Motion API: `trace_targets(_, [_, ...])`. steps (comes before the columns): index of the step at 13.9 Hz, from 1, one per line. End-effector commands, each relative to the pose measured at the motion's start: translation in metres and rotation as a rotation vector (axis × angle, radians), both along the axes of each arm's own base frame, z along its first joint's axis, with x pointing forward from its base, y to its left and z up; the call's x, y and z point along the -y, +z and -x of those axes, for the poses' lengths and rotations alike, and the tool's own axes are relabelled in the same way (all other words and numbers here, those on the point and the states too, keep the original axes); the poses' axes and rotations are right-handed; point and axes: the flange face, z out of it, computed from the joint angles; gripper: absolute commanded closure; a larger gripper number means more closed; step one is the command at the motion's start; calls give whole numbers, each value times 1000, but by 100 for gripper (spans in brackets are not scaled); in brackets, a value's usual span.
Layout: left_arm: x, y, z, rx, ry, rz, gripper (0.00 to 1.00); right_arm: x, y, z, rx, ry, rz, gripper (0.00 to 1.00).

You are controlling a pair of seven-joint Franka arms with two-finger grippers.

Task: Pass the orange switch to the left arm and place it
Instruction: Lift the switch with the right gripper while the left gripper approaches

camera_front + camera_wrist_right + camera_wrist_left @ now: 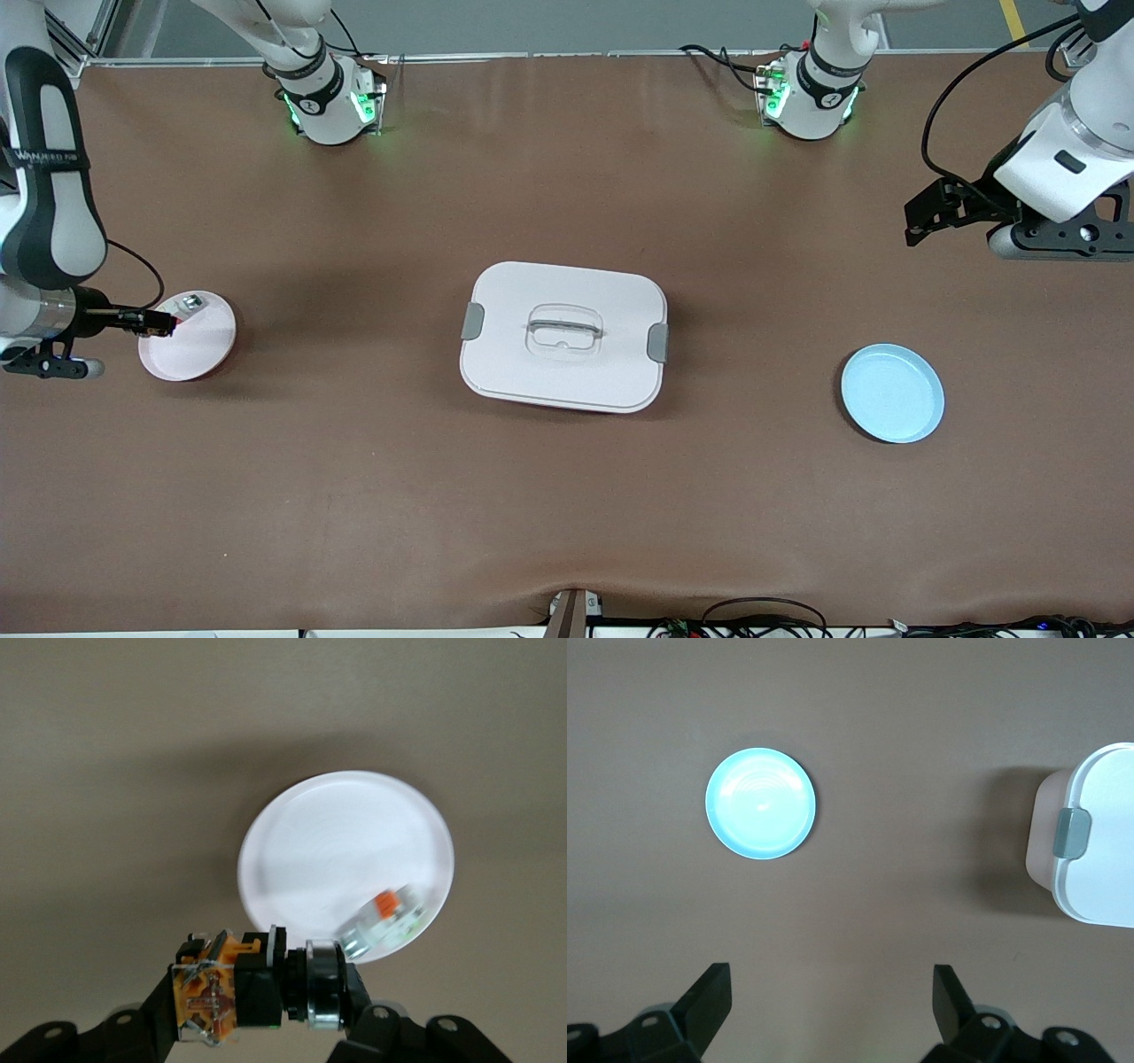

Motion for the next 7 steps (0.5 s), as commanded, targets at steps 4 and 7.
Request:
trace_targets(4, [8,11,3,0,-17,14,0,-88,72,-11,-92,-224,-88,100])
trace_targets(7, [51,26,12,30,-99,29,0,-121,91,-14,-133,-319,-139,100])
